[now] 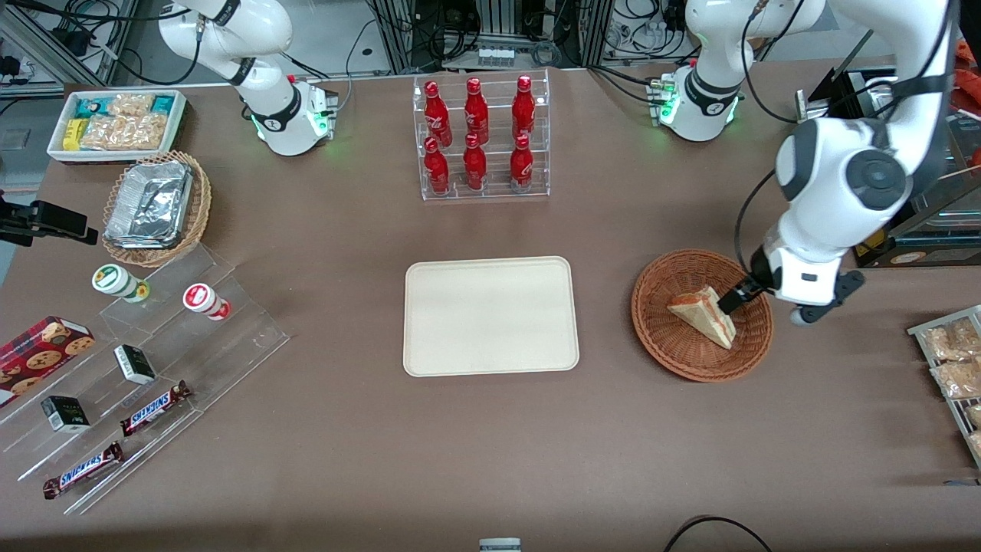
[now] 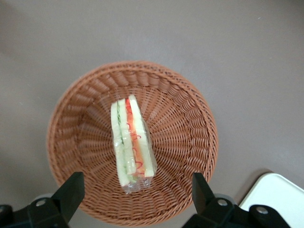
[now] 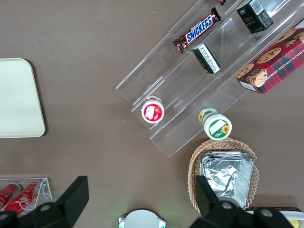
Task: Place sandwich from basket to tray
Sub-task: 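Lower the open left gripper around the sandwich and close it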
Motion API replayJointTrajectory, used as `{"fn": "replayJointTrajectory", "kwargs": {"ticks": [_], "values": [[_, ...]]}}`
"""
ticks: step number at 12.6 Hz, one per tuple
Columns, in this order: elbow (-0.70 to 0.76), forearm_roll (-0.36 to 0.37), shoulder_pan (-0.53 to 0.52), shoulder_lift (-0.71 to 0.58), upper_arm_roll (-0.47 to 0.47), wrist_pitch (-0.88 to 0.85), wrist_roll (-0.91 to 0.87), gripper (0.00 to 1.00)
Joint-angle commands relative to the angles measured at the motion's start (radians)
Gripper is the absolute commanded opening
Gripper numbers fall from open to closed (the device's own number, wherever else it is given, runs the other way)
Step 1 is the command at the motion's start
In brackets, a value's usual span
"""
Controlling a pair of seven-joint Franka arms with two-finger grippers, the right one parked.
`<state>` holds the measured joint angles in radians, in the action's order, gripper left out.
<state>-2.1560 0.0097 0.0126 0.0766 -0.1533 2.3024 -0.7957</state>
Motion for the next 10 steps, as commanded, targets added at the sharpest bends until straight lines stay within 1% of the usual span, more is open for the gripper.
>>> {"fn": "replayJointTrajectory", "kwargs": {"ticks": [1,6,10], "values": [[-0.076,0.007,0.015,0.017,0.0,0.098,-0.068,1.0],[-0.087,0.009,0.017,0.113,-0.002,0.186,-0.129,1.0],[-0.088,0.012,0.017,0.184,-0.002,0.229,-0.134,1.0]]}}
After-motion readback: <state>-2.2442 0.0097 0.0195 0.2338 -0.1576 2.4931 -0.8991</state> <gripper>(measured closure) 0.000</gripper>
